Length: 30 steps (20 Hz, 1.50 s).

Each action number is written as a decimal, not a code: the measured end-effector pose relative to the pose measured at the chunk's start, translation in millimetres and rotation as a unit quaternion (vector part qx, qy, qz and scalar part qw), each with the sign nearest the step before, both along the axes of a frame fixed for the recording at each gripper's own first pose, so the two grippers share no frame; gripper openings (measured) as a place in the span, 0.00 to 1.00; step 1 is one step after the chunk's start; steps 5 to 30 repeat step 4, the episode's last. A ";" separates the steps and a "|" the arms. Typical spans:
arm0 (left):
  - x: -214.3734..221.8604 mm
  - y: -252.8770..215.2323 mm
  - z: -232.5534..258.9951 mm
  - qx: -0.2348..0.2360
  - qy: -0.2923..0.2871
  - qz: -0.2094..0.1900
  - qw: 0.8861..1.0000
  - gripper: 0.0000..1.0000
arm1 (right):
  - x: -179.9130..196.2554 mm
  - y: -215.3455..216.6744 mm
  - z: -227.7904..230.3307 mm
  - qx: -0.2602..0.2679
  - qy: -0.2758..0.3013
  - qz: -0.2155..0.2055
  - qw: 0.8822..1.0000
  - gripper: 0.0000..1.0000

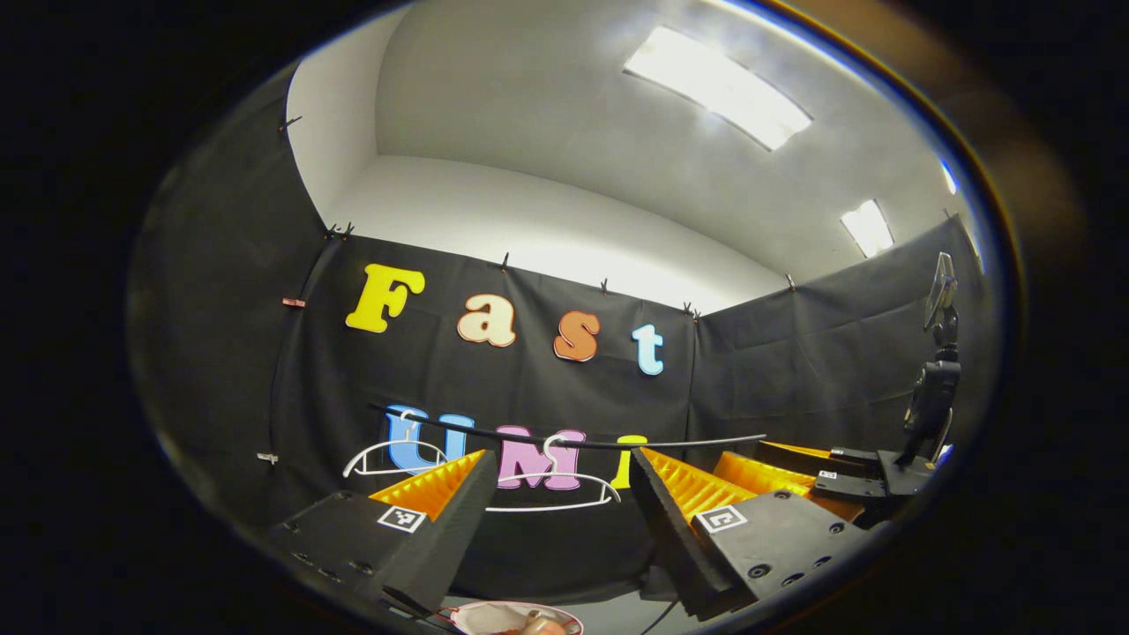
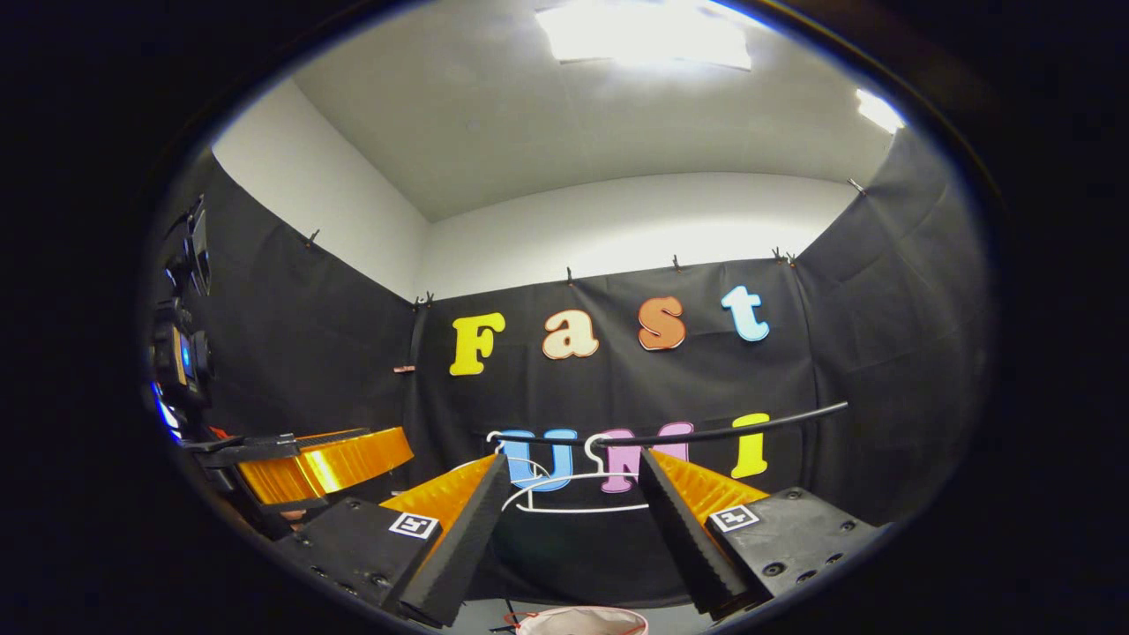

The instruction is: Grasp the clothes on the hanger with both hands and then place them into the laundry hamper below.

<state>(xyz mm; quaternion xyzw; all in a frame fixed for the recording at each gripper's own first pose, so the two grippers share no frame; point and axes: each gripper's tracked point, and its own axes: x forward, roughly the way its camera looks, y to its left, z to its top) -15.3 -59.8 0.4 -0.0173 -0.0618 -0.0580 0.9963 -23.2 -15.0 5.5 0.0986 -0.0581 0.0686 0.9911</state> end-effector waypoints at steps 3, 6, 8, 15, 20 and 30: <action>0.7 -7.0 -6.3 -0.001 0.012 0.004 1.000 0.95 | 9.0 1.8 -4.5 0.013 0.009 0.018 1.000 0.96; 0.6 -7.5 -8.5 -0.004 0.015 0.004 1.000 0.95 | 10.3 4.3 -5.1 0.018 0.012 0.026 0.999 0.95; 0.6 -7.5 -8.5 -0.004 0.015 0.004 1.000 0.95 | 10.3 4.3 -5.1 0.018 0.012 0.026 0.999 0.95; 0.6 -7.5 -8.5 -0.004 0.015 0.004 1.000 0.95 | 10.3 4.3 -5.1 0.018 0.012 0.026 0.999 0.95; 0.6 -7.5 -8.5 -0.004 0.015 0.004 1.000 0.95 | 10.3 4.3 -5.1 0.018 0.012 0.026 0.999 0.95; 0.6 -7.5 -8.5 -0.004 0.015 0.004 1.000 0.95 | 10.3 4.3 -5.1 0.018 0.012 0.026 0.999 0.95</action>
